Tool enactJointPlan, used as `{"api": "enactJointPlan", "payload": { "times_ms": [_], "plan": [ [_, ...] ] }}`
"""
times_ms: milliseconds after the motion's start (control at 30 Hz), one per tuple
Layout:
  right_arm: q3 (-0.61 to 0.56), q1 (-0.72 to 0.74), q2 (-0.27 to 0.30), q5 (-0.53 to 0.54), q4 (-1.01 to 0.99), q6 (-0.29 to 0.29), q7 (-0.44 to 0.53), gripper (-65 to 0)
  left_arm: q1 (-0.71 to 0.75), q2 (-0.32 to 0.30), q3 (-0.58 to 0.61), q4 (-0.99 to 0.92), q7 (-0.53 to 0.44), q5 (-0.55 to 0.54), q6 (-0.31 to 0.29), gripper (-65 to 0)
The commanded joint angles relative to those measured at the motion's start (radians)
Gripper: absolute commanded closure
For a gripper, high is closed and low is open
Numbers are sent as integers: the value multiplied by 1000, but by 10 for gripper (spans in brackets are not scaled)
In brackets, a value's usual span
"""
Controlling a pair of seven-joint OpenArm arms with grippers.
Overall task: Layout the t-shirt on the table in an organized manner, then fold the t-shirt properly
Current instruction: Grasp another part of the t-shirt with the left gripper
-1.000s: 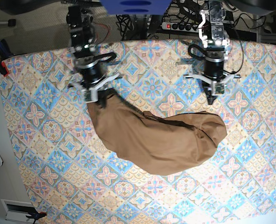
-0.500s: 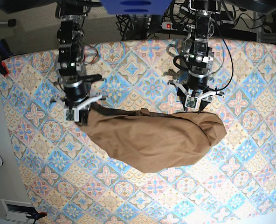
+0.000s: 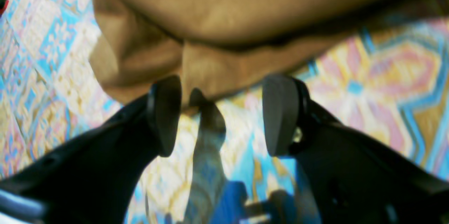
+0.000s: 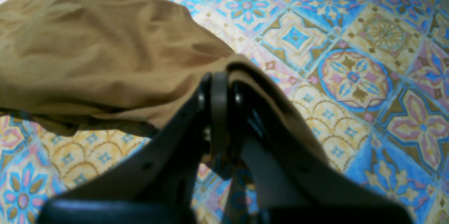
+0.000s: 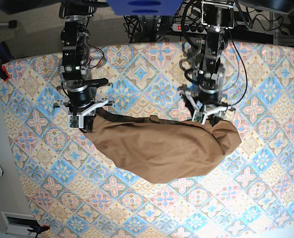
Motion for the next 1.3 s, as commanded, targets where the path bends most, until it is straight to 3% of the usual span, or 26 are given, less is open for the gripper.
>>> {"api": "enactJointPlan", "payload": {
  "times_ms": [0, 267, 333, 400, 500, 533, 800, 1033, 1167, 1267],
  "plan": [
    [2, 10, 1, 6, 22, -1, 27, 0, -31, 2, -2, -7, -17, 5, 9, -362],
    [5, 4, 1, 6, 22, 1, 27, 0, -190, -3, 6, -261, -16, 14, 4, -357],
    [5, 7, 1, 6, 22, 1, 27, 0, -220, -3, 2, -306, -16, 14, -45, -342],
    [5, 7, 1, 6, 22, 1, 27, 0, -244, -2, -2, -312, -3, 14, -100, -259],
    [5, 9, 1, 6, 22, 1, 27, 0, -286, 2, 2, -301, 70, 12, -142, -38],
    [5, 10, 1, 6, 22, 1, 27, 0, -309, 3, -1, -289, 89, 6, -143, 0],
    [5, 10, 1, 6, 22, 1, 29, 0, -339, 3, -27, -51, 116, 5, -142, 0],
    [5, 10, 1, 6, 22, 1, 29, 0, -287, -3, -62, 315, 271, 2, -149, 0],
    [5, 10, 1, 6, 20, 1, 30, 0, -282, 0, -103, 438, 325, 3, -242, 0],
    [2, 10, 1, 6, 20, 1, 30, 0, -348, 2, -148, 360, 388, 5, -312, 0]
  ]
}}
